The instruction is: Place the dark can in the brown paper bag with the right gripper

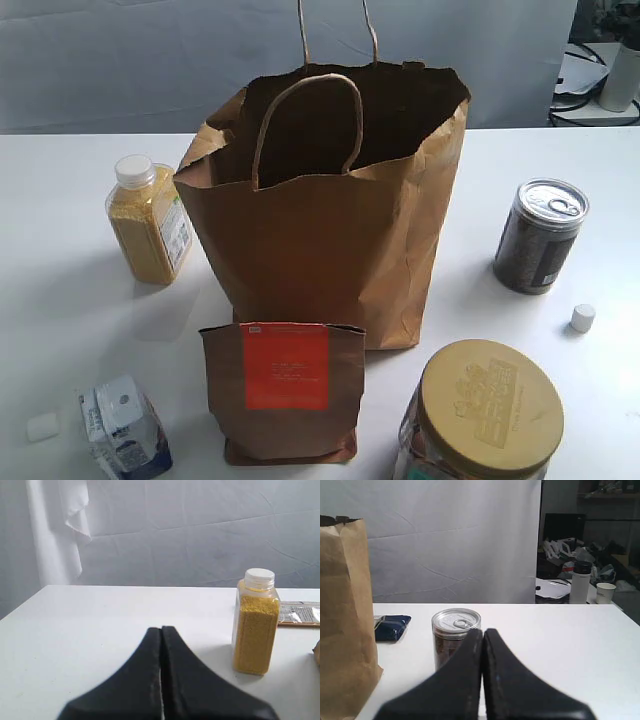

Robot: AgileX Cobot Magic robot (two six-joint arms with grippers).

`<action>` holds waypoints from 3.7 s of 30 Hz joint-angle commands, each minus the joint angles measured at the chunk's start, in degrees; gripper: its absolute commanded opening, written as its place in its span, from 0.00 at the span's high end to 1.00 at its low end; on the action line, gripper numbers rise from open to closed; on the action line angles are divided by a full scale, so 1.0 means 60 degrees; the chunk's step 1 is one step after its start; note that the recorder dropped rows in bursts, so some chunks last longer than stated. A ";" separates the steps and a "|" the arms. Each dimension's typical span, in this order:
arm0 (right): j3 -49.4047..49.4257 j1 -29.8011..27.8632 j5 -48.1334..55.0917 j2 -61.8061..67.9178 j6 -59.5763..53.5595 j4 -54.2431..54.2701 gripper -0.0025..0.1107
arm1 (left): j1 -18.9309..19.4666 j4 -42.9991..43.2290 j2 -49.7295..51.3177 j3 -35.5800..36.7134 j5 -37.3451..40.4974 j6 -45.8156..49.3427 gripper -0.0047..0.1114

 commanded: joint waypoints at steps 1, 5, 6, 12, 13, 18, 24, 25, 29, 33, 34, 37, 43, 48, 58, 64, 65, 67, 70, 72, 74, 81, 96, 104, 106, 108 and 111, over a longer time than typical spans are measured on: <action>0.0032 0.0024 -0.0031 -0.0052 0.0052 0.0014 0.98 | -0.0051 0.0024 -0.0033 0.0034 -0.0112 -0.0022 0.96; 0.0032 0.0024 -0.0031 -0.0052 0.0052 0.0014 0.98 | -0.0051 0.0024 -0.0033 0.0034 -0.0112 -0.0022 0.96; 0.0032 0.0024 -0.0031 -0.0052 0.0052 0.0014 0.98 | -0.0051 0.0024 -0.0033 0.0034 -0.0112 -0.0022 0.96; 0.0032 0.0024 -0.0832 -0.0052 0.0274 0.1041 0.98 | -0.0051 0.0024 -0.0033 0.0034 -0.0112 -0.0022 0.96; 0.0032 0.0024 -0.1156 -0.0052 0.0302 0.1393 0.98 | -0.0051 0.0024 -0.0033 0.0034 -0.0112 -0.0022 0.96; -0.0884 0.0041 -0.1208 -0.0052 0.0302 0.1803 0.98 | -0.0051 0.0024 -0.0033 0.0034 -0.0112 -0.0022 0.96; -0.3583 0.0041 0.0789 0.1735 0.0382 0.2025 0.98 | -0.0051 0.0024 -0.0033 0.0034 -0.0112 -0.0022 0.96; -0.4469 0.0041 0.1502 0.2483 0.0511 0.1896 0.98 | -0.0051 0.0024 -0.0033 0.0034 -0.0112 -0.0022 0.96; -0.7627 0.0041 0.4659 0.5857 0.0993 0.0942 0.98 | -0.0051 0.0024 -0.0033 0.0034 -0.0112 -0.0022 0.96; -0.9986 0.0489 0.6938 0.8559 0.1693 0.0211 0.98 | -0.0051 0.0024 -0.0033 0.0034 -0.0112 -0.0022 0.96; -1.0451 0.0841 0.7581 0.9206 0.1829 0.0037 0.98 | -0.0051 0.0024 -0.0033 0.0034 -0.0112 -0.0022 0.96; -1.1777 0.1737 0.9679 1.1211 0.2318 -0.0585 0.83 | -0.0051 0.0024 -0.0033 0.0034 -0.0112 -0.0022 0.96; -1.2968 0.2078 1.0504 1.3512 0.3120 -0.1433 0.14 | -0.0051 0.0024 -0.0033 0.0034 -0.0112 -0.0022 0.96; -1.2992 0.2078 1.0504 1.4633 0.2439 -0.1377 0.10 | -0.0051 0.0024 -0.0033 0.0034 -0.0112 -0.0022 0.96; -1.2992 0.1779 0.8348 1.6385 0.2250 -0.1858 0.10 | -0.0051 0.0024 -0.0033 0.0034 -0.0112 -0.0022 0.96; -1.2992 0.1663 0.7353 1.7179 0.2229 -0.2411 0.10 | -0.0051 0.0024 -0.0033 0.0034 -0.0112 -0.0022 0.96; -1.2992 0.1663 0.7287 1.7307 0.2229 -0.2411 0.10 | -0.0051 0.0024 -0.0033 0.0034 -0.0112 -0.0022 0.96; -1.2992 0.1663 0.7195 1.7555 0.2229 -0.2427 0.10 | -0.0051 0.0024 -0.0033 0.0034 -0.0112 -0.0022 0.96; -1.2992 0.1663 0.7195 1.7885 0.2229 -0.2454 0.10 | -0.0051 0.0024 -0.0033 0.0034 -0.0112 -0.0022 0.96; -1.2992 0.1663 0.7212 1.7982 0.2229 -0.2454 0.12 | -0.0051 0.0024 -0.0033 0.0034 -0.0112 -0.0022 0.96; -1.2992 0.1663 0.7226 1.7982 0.2301 -0.2436 0.20 | -0.0051 0.0024 -0.0033 0.0034 -0.0112 -0.0022 0.96; -1.2992 0.1663 0.7393 1.7982 0.2343 -0.2436 0.85 | -0.0051 0.0024 -0.0033 0.0034 -0.0112 -0.0022 0.96; -1.2975 0.1803 0.6847 1.3632 0.2476 -0.2355 0.98 | -0.0051 0.0024 -0.0033 0.0034 -0.0112 -0.0022 0.96; -1.2975 0.3098 0.5229 1.1195 0.1939 -0.1155 0.98 | -0.0051 0.0024 -0.0033 0.0034 -0.0112 -0.0022 0.96; -1.2975 0.3646 0.4780 1.1129 0.1881 -0.0958 0.98 | -0.0051 0.0024 -0.0033 0.0034 -0.0112 -0.0022 0.96; -1.2975 0.4270 0.4373 1.1203 0.1881 -0.0897 0.98 | -0.0051 0.0024 -0.0033 0.0034 -0.0112 -0.0022 0.96; -1.2975 0.5038 0.3839 1.1511 0.1865 -0.0897 0.98 | -0.0051 0.0024 -0.0033 0.0034 -0.0112 -0.0022 0.96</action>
